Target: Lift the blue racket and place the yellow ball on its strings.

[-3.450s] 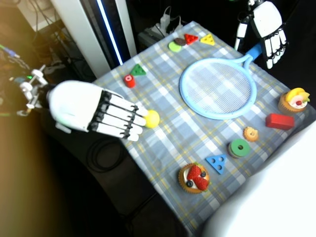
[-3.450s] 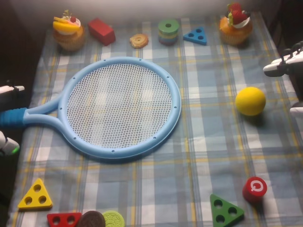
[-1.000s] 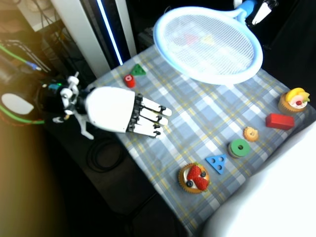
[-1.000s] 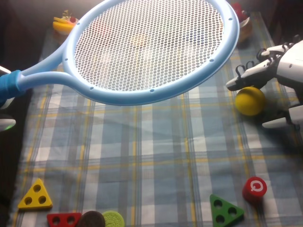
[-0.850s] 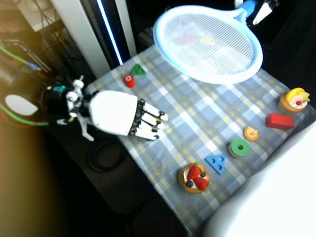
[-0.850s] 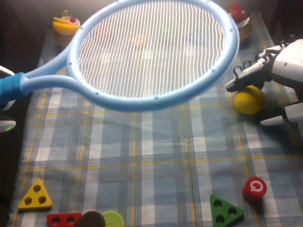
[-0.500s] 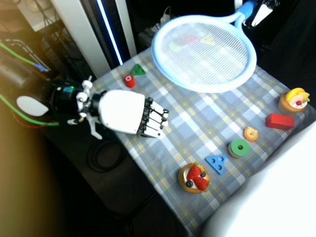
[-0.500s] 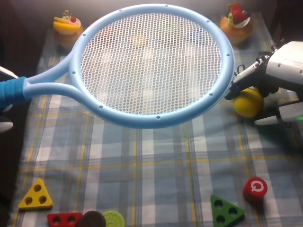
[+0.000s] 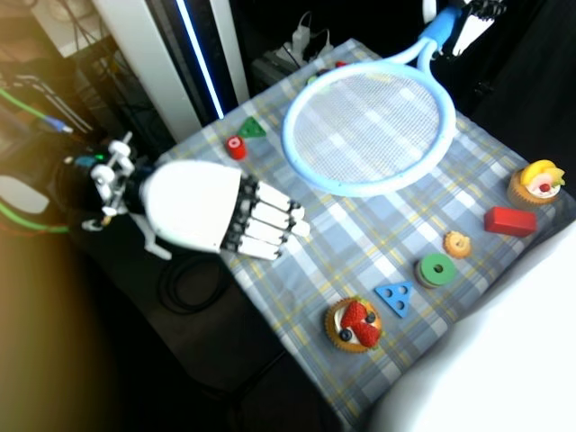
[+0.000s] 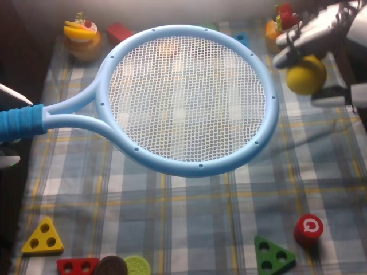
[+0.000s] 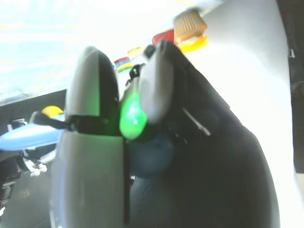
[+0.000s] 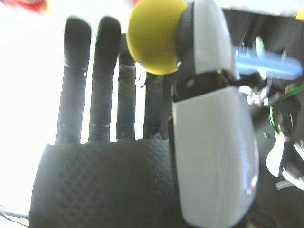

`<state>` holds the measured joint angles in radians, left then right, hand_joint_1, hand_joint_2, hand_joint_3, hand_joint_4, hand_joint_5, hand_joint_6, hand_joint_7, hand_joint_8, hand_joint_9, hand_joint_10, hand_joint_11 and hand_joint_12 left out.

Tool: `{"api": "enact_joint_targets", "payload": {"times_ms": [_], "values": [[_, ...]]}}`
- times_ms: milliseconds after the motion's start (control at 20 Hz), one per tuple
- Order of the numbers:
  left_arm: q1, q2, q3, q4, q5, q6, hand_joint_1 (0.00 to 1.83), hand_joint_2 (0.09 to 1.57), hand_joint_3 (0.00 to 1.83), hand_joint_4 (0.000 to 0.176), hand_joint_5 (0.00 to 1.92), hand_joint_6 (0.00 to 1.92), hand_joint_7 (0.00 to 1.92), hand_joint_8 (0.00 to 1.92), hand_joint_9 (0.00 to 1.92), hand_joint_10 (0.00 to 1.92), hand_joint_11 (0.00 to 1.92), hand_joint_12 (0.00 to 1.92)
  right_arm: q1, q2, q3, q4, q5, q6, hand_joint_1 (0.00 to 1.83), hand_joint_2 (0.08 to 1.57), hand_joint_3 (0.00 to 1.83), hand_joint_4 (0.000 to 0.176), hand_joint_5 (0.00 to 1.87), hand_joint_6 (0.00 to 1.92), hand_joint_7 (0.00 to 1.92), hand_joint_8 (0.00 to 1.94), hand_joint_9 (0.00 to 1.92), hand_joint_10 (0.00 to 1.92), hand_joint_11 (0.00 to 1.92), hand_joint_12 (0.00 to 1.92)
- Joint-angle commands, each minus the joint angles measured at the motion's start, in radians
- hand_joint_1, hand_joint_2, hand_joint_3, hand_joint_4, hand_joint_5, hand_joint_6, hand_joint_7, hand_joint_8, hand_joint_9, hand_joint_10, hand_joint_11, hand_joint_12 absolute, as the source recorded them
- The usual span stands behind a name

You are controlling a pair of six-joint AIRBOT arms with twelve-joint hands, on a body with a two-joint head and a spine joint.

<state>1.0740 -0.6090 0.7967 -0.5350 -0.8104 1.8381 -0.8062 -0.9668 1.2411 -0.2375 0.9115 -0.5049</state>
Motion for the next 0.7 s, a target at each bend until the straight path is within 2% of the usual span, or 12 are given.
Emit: {"api": "enact_joint_targets", "payload": {"times_ms": [0, 50, 100, 150, 200, 250, 350, 400, 500, 550, 600, 650], "values": [[-0.013, -0.005, 0.007, 0.005, -0.112, -0.007, 1.77, 1.24, 0.00, 0.176, 1.02, 1.92, 1.43, 1.92, 1.66, 1.92, 1.48, 1.92, 0.037, 0.002, -0.003, 0.001, 0.133, 0.000, 1.24, 1.15, 0.00, 0.000, 1.09, 0.70, 0.77, 1.42, 0.67, 1.18, 0.51, 1.49], [-0.016, -0.009, 0.010, 0.005, -0.108, -0.007, 1.78, 1.24, 0.00, 0.176, 1.04, 1.92, 1.42, 1.92, 1.66, 1.92, 1.53, 1.92, 0.067, -0.003, -0.006, -0.035, 0.127, 0.000, 1.25, 1.14, 0.00, 0.000, 1.14, 0.58, 0.78, 1.43, 0.68, 1.21, 0.53, 1.52], [-0.021, -0.015, 0.013, 0.006, -0.101, -0.007, 1.78, 1.24, 0.00, 0.176, 1.04, 1.92, 1.42, 1.92, 1.66, 1.92, 1.53, 1.92, 0.100, -0.012, -0.006, -0.070, 0.121, 0.000, 1.25, 1.14, 0.00, 0.000, 1.14, 0.58, 0.78, 1.43, 0.68, 1.21, 0.53, 1.52], [-0.028, -0.023, 0.019, 0.009, -0.090, -0.007, 1.81, 1.25, 0.00, 0.176, 1.06, 1.92, 1.41, 1.92, 1.67, 1.92, 1.59, 1.92, 0.131, -0.025, -0.005, -0.109, 0.110, 0.004, 1.26, 1.10, 0.00, 0.000, 1.20, 0.53, 0.87, 1.27, 0.83, 1.06, 0.69, 1.34], [-0.035, -0.032, 0.025, 0.011, -0.079, -0.007, 1.77, 1.25, 0.00, 0.176, 1.05, 1.92, 1.38, 1.92, 1.65, 1.92, 1.59, 1.92, 0.161, -0.036, -0.004, -0.146, 0.094, 0.013, 1.26, 1.10, 0.00, 0.000, 1.20, 0.52, 0.88, 1.27, 0.85, 1.06, 0.71, 1.33], [-0.043, -0.042, 0.032, 0.015, -0.069, -0.006, 1.74, 1.26, 0.00, 0.176, 1.05, 1.92, 1.36, 1.92, 1.63, 1.92, 1.58, 1.92, 0.183, -0.046, 0.000, -0.183, 0.078, 0.029, 1.26, 1.10, 0.00, 0.000, 1.21, 0.47, 0.87, 1.31, 0.85, 1.09, 0.71, 1.35], [-0.063, -0.062, 0.046, 0.025, -0.047, -0.006, 1.72, 1.29, 0.00, 0.176, 1.02, 1.92, 1.35, 1.92, 1.62, 1.92, 1.59, 1.92, 0.203, -0.070, 0.013, -0.228, 0.059, 0.062, 1.27, 1.09, 0.00, 0.000, 1.23, 0.42, 0.90, 1.27, 0.89, 1.09, 0.75, 1.35], [-0.078, -0.072, 0.053, 0.031, -0.030, -0.002, 1.69, 1.31, 0.00, 0.176, 0.98, 1.92, 1.37, 1.92, 1.60, 1.92, 1.63, 1.92, 0.205, -0.082, 0.021, -0.241, 0.054, 0.074, 1.26, 1.12, 0.00, 0.000, 1.22, 0.33, 0.85, 1.40, 0.92, 1.18, 0.83, 1.43], [-0.096, -0.080, 0.057, 0.038, -0.014, 0.009, 1.70, 1.31, 0.00, 0.176, 0.98, 1.92, 1.38, 1.92, 1.60, 1.92, 1.64, 1.92, 0.205, -0.089, 0.021, -0.257, 0.045, 0.078, 1.26, 1.12, 0.00, 0.000, 1.20, 0.35, 0.84, 1.43, 0.89, 1.26, 0.82, 1.49], [-0.099, -0.081, 0.057, 0.038, -0.012, 0.016, 1.71, 1.26, 0.00, 0.176, 0.99, 1.92, 1.37, 1.92, 1.60, 1.92, 1.66, 1.92, 0.205, -0.090, 0.019, -0.264, 0.042, 0.078, 1.23, 1.14, 0.00, 0.000, 1.02, 0.75, 0.84, 1.36, 0.75, 1.04, 0.63, 1.41], [-0.099, -0.083, 0.058, 0.036, -0.012, 0.017, 1.72, 1.27, 0.00, 0.176, 0.99, 1.92, 1.37, 1.92, 1.60, 1.92, 1.67, 1.92, 0.205, -0.090, 0.017, -0.270, 0.040, 0.081, 1.18, 1.07, 0.00, 0.000, 0.80, 0.37, 0.65, 0.75, 0.64, 0.77, 0.45, 1.22], [-0.099, -0.084, 0.058, 0.036, -0.012, 0.017, 1.71, 1.28, 0.00, 0.176, 0.99, 1.92, 1.37, 1.92, 1.60, 1.92, 1.67, 1.92, 0.205, -0.090, 0.017, -0.270, 0.040, 0.085, 1.16, 1.05, 0.00, 0.000, 0.77, 0.12, 0.64, 0.43, 0.63, 0.57, 0.39, 1.09]]}}
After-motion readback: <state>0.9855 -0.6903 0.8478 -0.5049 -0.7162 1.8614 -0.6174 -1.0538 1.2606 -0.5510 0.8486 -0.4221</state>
